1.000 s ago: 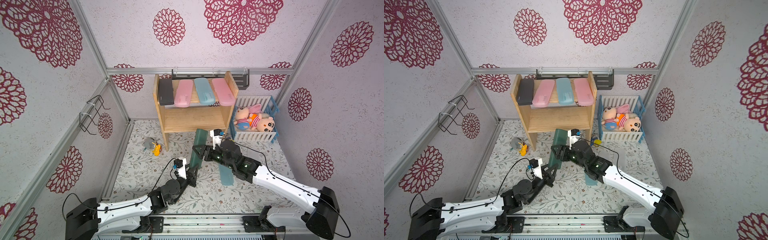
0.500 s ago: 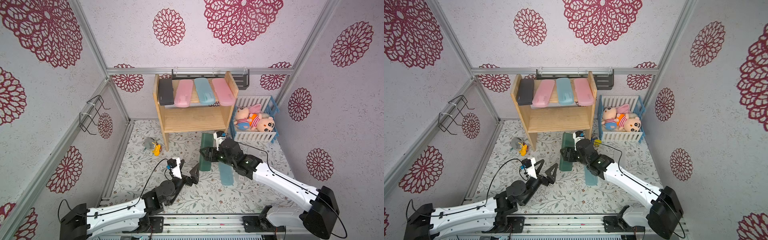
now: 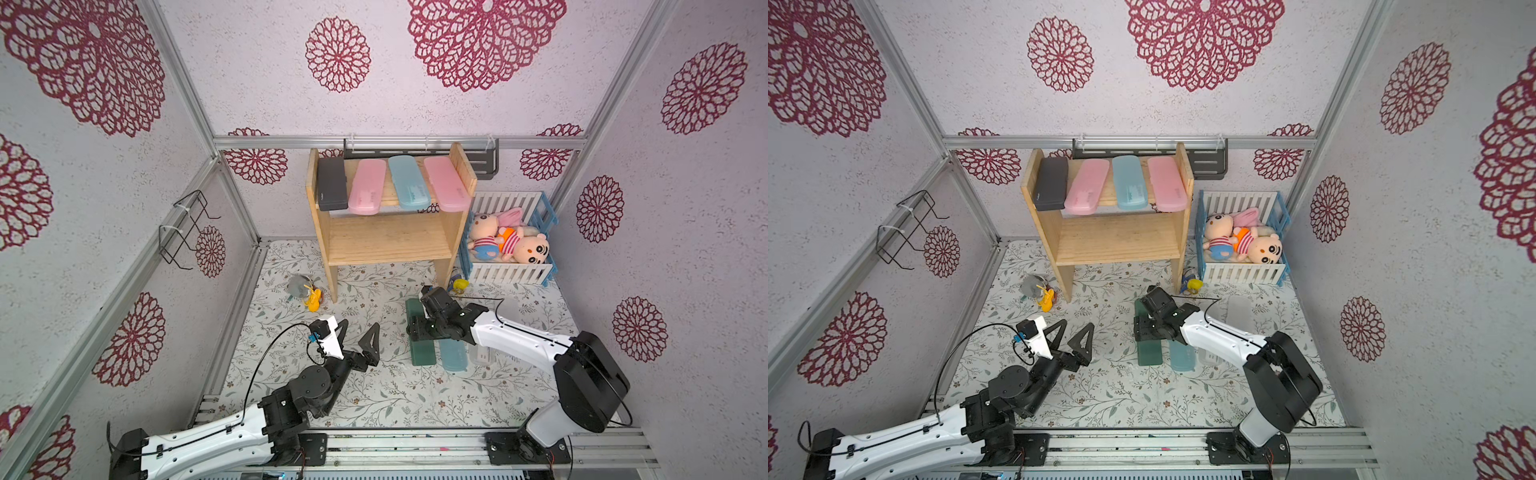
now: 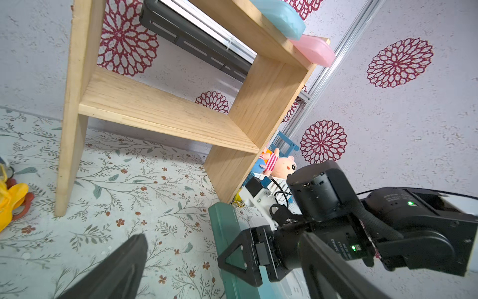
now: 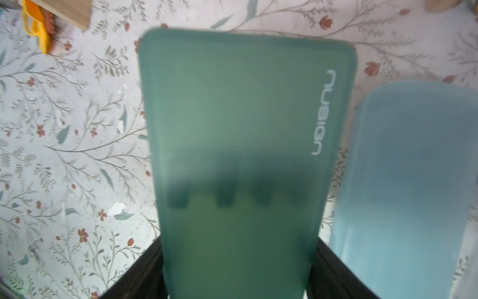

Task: Remove the pencil cases from the shelf
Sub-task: Place the pencil case at the center of the board.

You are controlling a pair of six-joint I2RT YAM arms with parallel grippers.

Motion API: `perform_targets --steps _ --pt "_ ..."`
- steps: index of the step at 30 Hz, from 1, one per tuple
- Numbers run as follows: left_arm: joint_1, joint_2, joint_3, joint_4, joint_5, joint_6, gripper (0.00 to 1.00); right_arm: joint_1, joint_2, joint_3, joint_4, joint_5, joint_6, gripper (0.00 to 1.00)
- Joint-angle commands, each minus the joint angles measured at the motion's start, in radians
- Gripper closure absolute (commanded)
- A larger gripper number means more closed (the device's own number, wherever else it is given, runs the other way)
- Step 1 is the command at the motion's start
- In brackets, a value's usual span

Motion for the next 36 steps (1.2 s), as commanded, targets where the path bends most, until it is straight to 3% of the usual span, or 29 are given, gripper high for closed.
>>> perform_targets --steps 1,22,36 --pt "-0.015 -0.015 0.011 -0.079 -0.019 -0.016 0.03 -0.008 0.037 0.074 -0.007 0.044 -0.019 0.43" --pt "-0.014 -0.230 -0.059 -0.223 -0.056 -0.062 0.03 -0.044 0.181 0.106 -0.096 0.137 -0.066 0.36" --pt "-0.013 -0.177 -0.052 -0.216 -0.084 -0.044 0.03 -0.122 0.177 0.078 -0.112 0.176 -0.092 0.32"
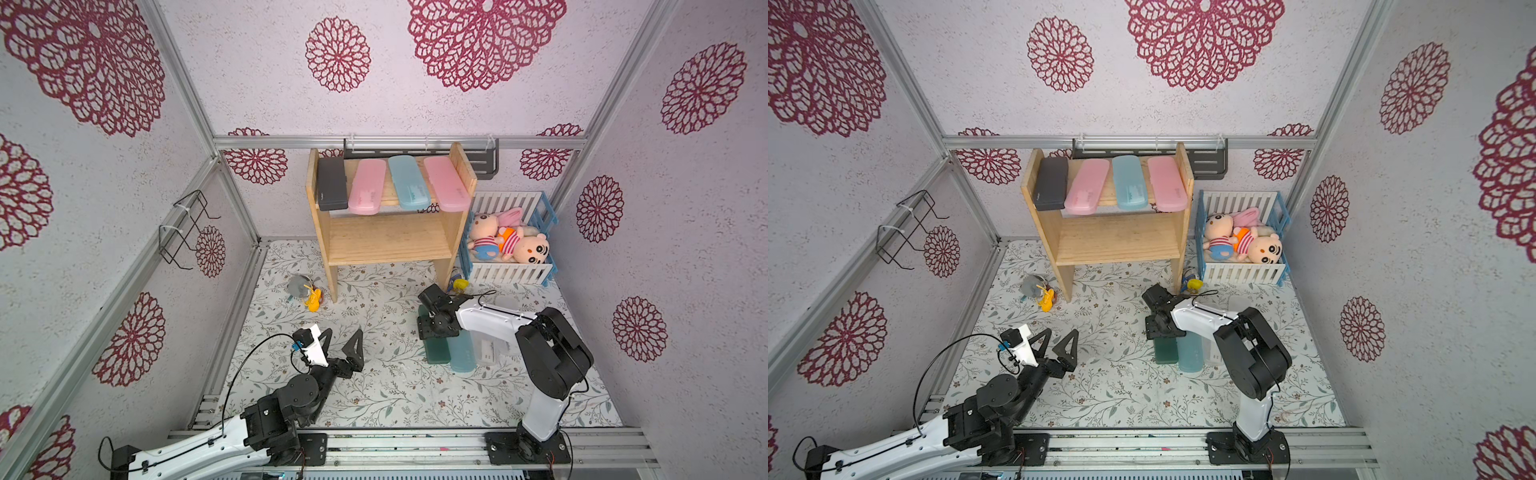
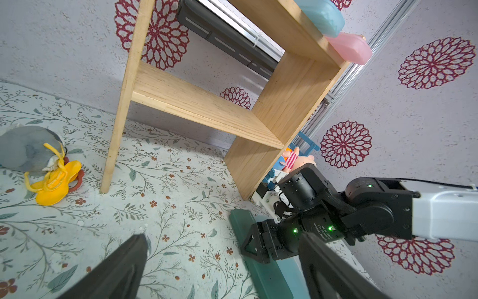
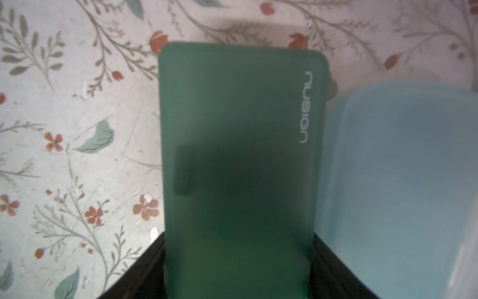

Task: Remove the pencil cases from the shelf
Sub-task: Place the pencil case at the center of the board.

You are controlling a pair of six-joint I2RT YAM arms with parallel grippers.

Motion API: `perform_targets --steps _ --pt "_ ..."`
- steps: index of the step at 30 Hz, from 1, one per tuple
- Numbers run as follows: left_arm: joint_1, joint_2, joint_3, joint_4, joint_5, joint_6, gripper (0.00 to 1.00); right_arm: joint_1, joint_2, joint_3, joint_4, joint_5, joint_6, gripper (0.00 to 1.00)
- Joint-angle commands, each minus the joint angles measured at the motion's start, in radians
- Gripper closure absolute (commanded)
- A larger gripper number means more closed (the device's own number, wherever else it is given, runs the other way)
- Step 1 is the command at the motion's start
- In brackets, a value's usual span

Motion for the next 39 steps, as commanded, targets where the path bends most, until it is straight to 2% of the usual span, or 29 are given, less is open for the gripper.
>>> perform_targets --steps 1,12,14,18,19,25,34,36,39 --pt "-0.011 0.013 0.012 -0.008 -0.017 0.023 0.03 -0.031 -0.030 -0.016 0.000 0.059 -0.038 0.32" --pt "-0.011 -0.011 0.002 -0.016 -0.012 0.009 0.03 -0.087 -0.053 -0.059 0.004 0.084 -0.077 0.25" --pt "-0.011 -0.006 0.005 -0.014 -0.012 0.008 0.03 -0.087 -0.060 -0.059 0.003 0.091 -0.078 0.20" --pt "-0.011 0.018 0.025 -0.011 -0.009 0.002 0.03 -0.087 -0.081 -0.061 0.018 0.082 -0.079 0.02" --pt "-0.011 0.026 0.034 -0.012 -0.012 -0.003 0.03 -0.088 -0.087 -0.059 0.027 0.076 -0.079 0.01" --pt "-0.009 0.104 0.119 -0.006 0.000 -0.023 0.03 -0.076 -0.133 0.012 0.024 0.071 -0.090 0.01" --pt "-0.004 0.249 0.364 -0.003 -0.051 -0.050 0.03 -0.071 -0.334 0.032 0.063 -0.062 -0.081 0.01" --pt "0.017 0.265 0.413 0.002 -0.051 -0.075 0.03 -0.072 -0.378 0.020 0.074 -0.070 -0.073 0.01" --pt "0.106 0.277 0.482 0.002 0.023 -0.160 0.03 -0.074 -0.437 -0.007 0.096 -0.081 -0.065 0.01"
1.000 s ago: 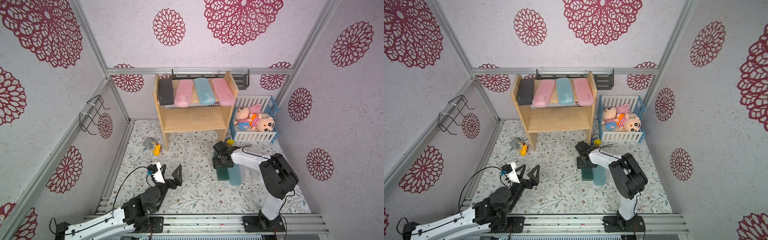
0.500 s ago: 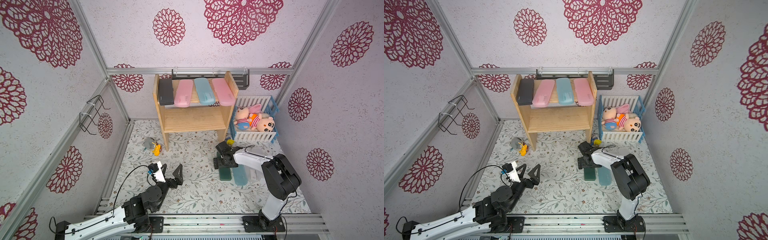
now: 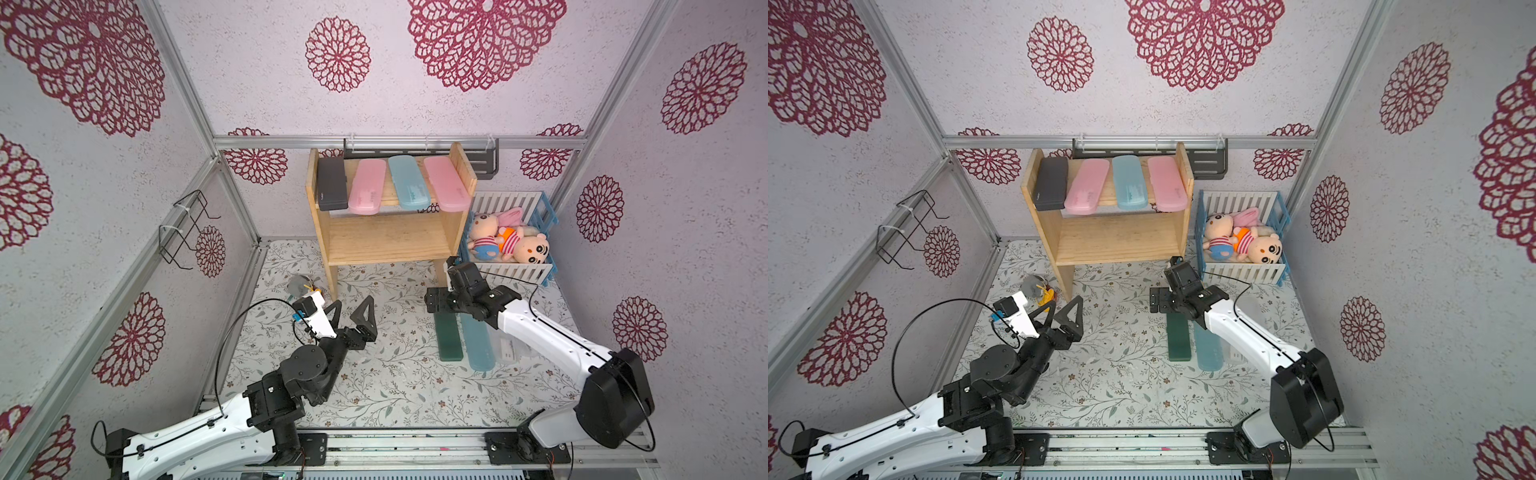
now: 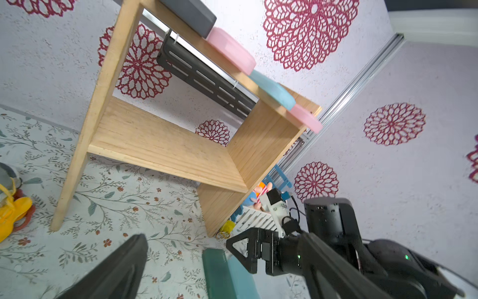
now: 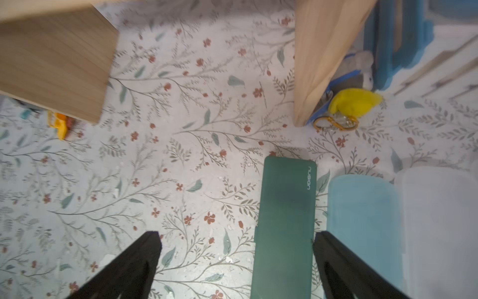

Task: Remove the pencil cases from the shelf
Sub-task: Place the pencil case at the center of the board, then pick up the pencil case from the shelf.

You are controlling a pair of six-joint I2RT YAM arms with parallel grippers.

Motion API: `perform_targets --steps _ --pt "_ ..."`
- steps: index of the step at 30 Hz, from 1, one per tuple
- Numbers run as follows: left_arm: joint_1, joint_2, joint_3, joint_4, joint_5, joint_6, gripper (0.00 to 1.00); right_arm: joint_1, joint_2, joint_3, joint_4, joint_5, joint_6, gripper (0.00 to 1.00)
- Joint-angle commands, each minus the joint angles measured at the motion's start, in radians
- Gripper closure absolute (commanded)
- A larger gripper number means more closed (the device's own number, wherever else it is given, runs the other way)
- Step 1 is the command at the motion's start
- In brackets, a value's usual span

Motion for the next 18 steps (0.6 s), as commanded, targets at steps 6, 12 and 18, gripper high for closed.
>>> perform_targets --steps 6,12,18 --pt "0.324 0.024 0.144 0.074 0.236 -0.276 0.03 -0.001 -0.078 -0.048 0.072 -0.072 0.015 0.01" --pt "0.530 0.129 0.241 0.109 0.430 -0.441 0.03 -0.002 -0.069 -0.060 0.089 -0.086 0.012 0.01" --pt "0.679 0.251 0.286 0.210 0.589 -0.601 0.03 -0.004 -0.067 -0.050 0.096 -0.091 0.006 0.01"
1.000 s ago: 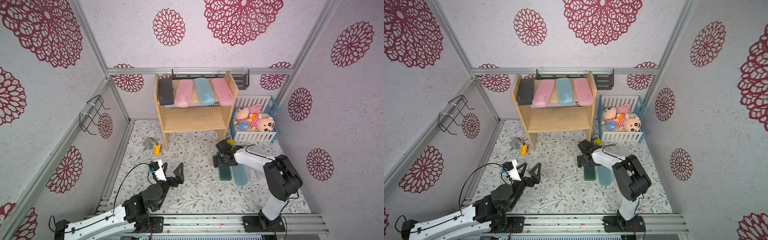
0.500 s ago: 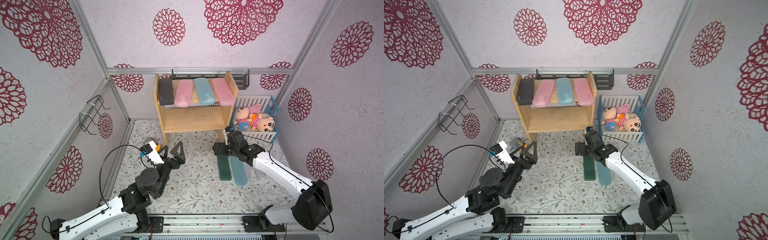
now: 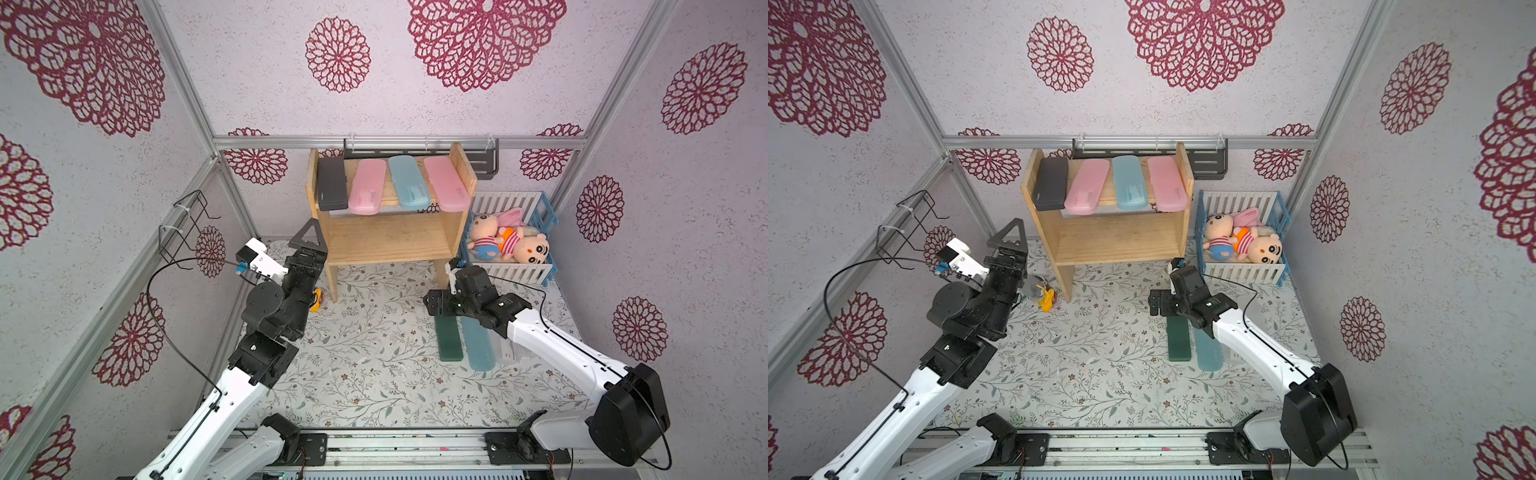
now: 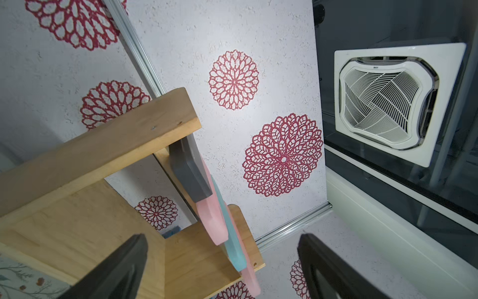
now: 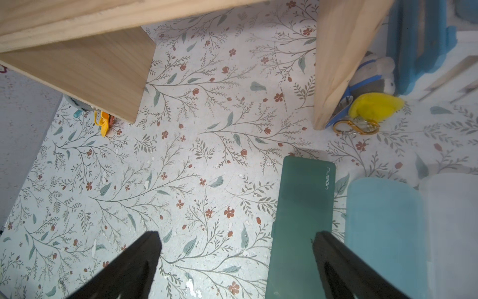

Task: Remove the pencil cases from the shelf
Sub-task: Pick up the pencil case from the shelf.

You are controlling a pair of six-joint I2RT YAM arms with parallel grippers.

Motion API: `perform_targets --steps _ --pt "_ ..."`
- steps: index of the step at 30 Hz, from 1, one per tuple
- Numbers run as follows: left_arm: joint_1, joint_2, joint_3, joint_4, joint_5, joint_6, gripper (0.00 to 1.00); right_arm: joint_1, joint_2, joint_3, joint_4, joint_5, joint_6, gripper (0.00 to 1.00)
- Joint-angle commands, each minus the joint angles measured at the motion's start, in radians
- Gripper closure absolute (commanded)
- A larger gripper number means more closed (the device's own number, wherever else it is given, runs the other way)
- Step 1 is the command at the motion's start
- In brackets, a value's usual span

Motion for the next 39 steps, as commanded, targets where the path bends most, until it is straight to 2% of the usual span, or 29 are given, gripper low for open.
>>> perform_targets --steps 1,15,25,39 --pt "0.059 0.059 0.029 0.068 0.139 -0.121 0.03 -0.006 -0.001 0.024 0.037 -0.015 0.002 0.01" --pt "0.164 0.195 0.107 0.126 0.248 -0.185 0.03 -0.051 0.058 0.059 0.040 -0.048 -0.041 0.01" --pt "0.189 0.267 0.165 0.157 0.307 -0.212 0.02 -0.078 0.087 0.105 0.041 -0.068 -0.049 0.01" --pt "0.200 0.325 0.165 0.216 0.338 -0.252 0.00 -0.096 0.107 0.139 0.018 -0.073 -0.063 0.01"
